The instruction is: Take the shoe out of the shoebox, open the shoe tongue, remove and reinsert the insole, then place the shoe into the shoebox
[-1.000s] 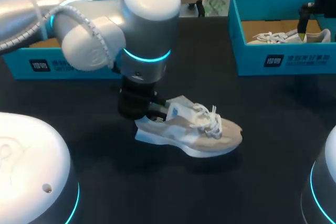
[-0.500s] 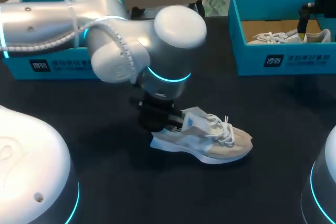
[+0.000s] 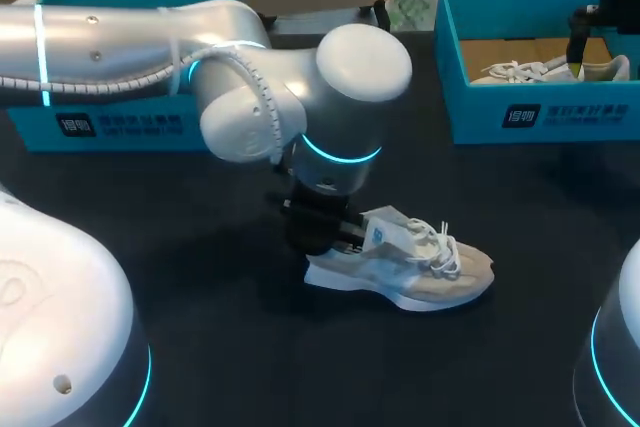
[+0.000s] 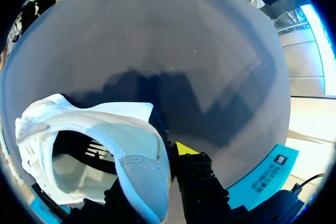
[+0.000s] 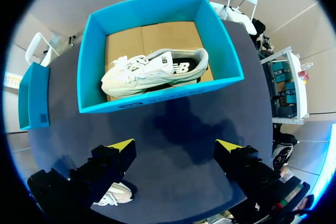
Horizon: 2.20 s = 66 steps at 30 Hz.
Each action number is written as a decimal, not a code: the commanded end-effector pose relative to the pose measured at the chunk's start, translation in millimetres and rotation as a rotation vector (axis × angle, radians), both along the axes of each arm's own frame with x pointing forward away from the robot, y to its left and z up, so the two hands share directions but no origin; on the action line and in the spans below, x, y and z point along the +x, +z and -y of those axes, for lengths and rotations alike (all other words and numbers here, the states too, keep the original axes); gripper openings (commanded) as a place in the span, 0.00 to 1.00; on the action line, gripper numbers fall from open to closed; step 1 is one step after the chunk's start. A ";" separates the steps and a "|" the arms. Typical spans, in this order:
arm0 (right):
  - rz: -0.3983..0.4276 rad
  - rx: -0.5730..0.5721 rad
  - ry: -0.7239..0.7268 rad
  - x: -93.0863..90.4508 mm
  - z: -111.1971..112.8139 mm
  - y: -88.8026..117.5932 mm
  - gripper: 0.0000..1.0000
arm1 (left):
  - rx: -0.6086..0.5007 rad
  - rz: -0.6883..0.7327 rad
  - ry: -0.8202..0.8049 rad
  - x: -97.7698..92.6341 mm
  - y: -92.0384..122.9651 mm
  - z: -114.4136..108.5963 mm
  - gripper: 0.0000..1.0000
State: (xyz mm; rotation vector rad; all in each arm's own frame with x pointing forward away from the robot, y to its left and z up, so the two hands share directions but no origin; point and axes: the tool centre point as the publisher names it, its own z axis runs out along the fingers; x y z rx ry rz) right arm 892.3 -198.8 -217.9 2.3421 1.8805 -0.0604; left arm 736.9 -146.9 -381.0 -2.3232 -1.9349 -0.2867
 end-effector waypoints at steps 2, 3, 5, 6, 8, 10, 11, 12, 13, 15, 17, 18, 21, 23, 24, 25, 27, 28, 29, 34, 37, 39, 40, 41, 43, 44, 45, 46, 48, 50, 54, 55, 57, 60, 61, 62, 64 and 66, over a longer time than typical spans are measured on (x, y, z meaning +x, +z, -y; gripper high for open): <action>0.003 0.001 0.000 -1.1 0.1 -0.1 1.00 | -0.003 0.005 -0.006 -0.3 -5.2 2.1 0.00; 0.003 0.001 0.000 -1.1 0.1 -0.1 1.00 | -0.003 0.005 -0.007 -0.9 -5.8 1.7 0.00; 0.003 0.001 0.000 -1.1 0.1 -0.1 1.00 | -0.002 0.010 -0.011 -1.8 -8.0 1.1 0.00; 0.003 0.001 0.000 -1.1 0.1 -0.1 1.00 | -0.001 0.009 -0.012 -2.0 -8.8 1.0 0.00; 0.003 0.001 0.000 -1.1 0.1 -0.1 1.00 | -0.002 0.008 -0.012 -2.1 -10.5 0.8 0.00; 0.003 0.001 0.000 -1.1 0.1 -0.1 1.00 | -0.007 0.009 -0.015 -2.2 -11.2 0.7 0.00; 0.003 0.001 0.000 -1.1 0.1 -0.1 1.00 | -0.010 0.011 -0.017 -2.1 -11.5 0.7 0.00; 0.003 0.001 0.000 -1.1 0.1 -0.1 1.00 | -0.015 0.014 -0.020 -2.1 -11.9 0.6 0.00; 0.003 0.001 0.000 -1.1 0.1 -0.1 1.00 | -0.022 0.014 -0.026 -2.2 -12.4 0.5 0.00; 0.003 0.001 0.000 -1.1 0.1 -0.1 1.00 | -0.032 0.015 -0.030 -2.3 -13.1 -0.1 0.00; 0.003 0.001 0.000 -1.1 0.1 -0.1 1.00 | -0.039 0.007 -0.031 -2.5 -14.1 -0.8 0.00; 0.003 0.001 0.000 -1.1 0.1 -0.1 1.00 | -0.042 -0.002 -0.028 -2.7 -14.5 -1.1 0.00; 0.003 0.001 0.000 -1.1 0.1 -0.1 1.00 | -0.050 -0.008 -0.031 -3.7 -15.7 -1.8 0.00; 0.003 0.001 0.000 -1.1 0.1 -0.1 1.00 | -0.052 -0.007 -0.035 -4.1 -16.0 -1.8 0.27; 0.003 0.001 0.000 -1.1 0.1 -0.1 1.00 | -0.057 -0.006 -0.044 -4.2 -16.2 -1.5 0.32; 0.003 0.001 0.000 -1.1 0.1 -0.1 1.00 | -0.060 -0.005 -0.048 -4.6 -16.1 -1.3 0.35; 0.003 0.001 0.000 -1.1 0.1 -0.1 1.00 | -0.065 -0.005 -0.056 -5.4 -14.8 -0.7 0.44; 0.003 0.001 0.000 -1.1 0.1 -0.1 1.00 | -0.068 -0.002 -0.056 -5.5 -13.4 -0.4 0.58; 0.003 0.001 0.000 -1.1 0.1 -0.1 1.00 | -0.076 -0.003 -0.061 -5.5 -10.9 -0.1 0.82; 0.003 0.001 0.000 -1.1 0.1 -0.1 1.00 | -0.130 -0.010 -0.057 -6.3 11.4 -2.7 1.00; 0.003 0.001 0.000 -1.1 0.1 -0.1 1.00 | -0.199 -0.062 -0.011 -4.8 34.4 -9.2 1.00; 0.003 0.001 0.000 -1.1 0.1 -0.1 1.00 | -0.245 -0.079 0.012 -5.5 51.0 -13.4 1.00; 0.003 0.001 0.000 -1.1 0.1 -0.1 1.00 | -0.269 -0.099 0.029 -6.2 59.8 -15.5 1.00; 0.003 0.001 0.000 -1.1 0.1 -0.1 1.00 | -0.292 -0.107 0.041 -6.9 67.6 -17.3 1.00; 0.003 0.001 0.000 -1.1 0.1 -0.1 1.00 | -0.335 -0.137 0.077 -7.6 83.0 -20.2 1.00; 0.003 0.001 0.000 -1.1 0.1 -0.1 1.00 | -0.353 -0.141 0.090 -8.3 89.7 -21.8 1.00; 0.003 0.001 0.000 -1.1 0.1 -0.1 1.00 | -0.373 -0.158 0.116 -9.0 96.6 -24.1 1.00; 0.003 0.001 0.000 -1.1 0.1 -0.1 1.00 | -0.383 -0.172 0.146 -9.7 102.6 -26.6 1.00; 0.003 0.001 0.000 -1.1 0.1 -0.1 1.00 | -0.414 -0.192 0.209 -12.1 112.7 -32.9 1.00; 0.003 0.001 0.000 -1.1 0.1 -0.1 1.00 | -0.438 -0.249 0.288 -14.2 119.4 -39.2 1.00; 0.003 0.001 0.000 -1.1 0.1 -0.1 1.00 | -0.434 -0.380 0.438 -18.7 128.3 -54.7 1.00; 0.003 0.001 0.000 -1.1 0.1 -0.1 1.00 | -0.434 -0.380 0.438 -18.7 128.3 -54.7 1.00; 0.003 0.001 0.000 -1.1 0.1 -0.1 1.00 | -0.434 -0.380 0.438 -18.7 128.3 -54.7 1.00; 0.003 0.001 0.000 -1.1 0.1 -0.1 1.00 | -0.434 -0.380 0.438 -18.7 128.3 -54.7 1.00; 0.003 0.001 0.000 -1.1 0.1 -0.1 1.00 | -0.434 -0.380 0.438 -18.7 128.3 -54.7 1.00; 0.003 0.001 0.000 -1.1 0.1 -0.1 1.00 | -0.434 -0.380 0.438 -18.7 128.3 -54.7 1.00; 0.003 0.001 0.000 -1.1 0.1 -0.1 1.00 | -0.434 -0.380 0.438 -18.7 128.3 -54.7 1.00; 0.003 0.001 0.000 -1.1 0.1 -0.1 1.00 | -0.434 -0.380 0.438 -18.7 128.3 -54.7 1.00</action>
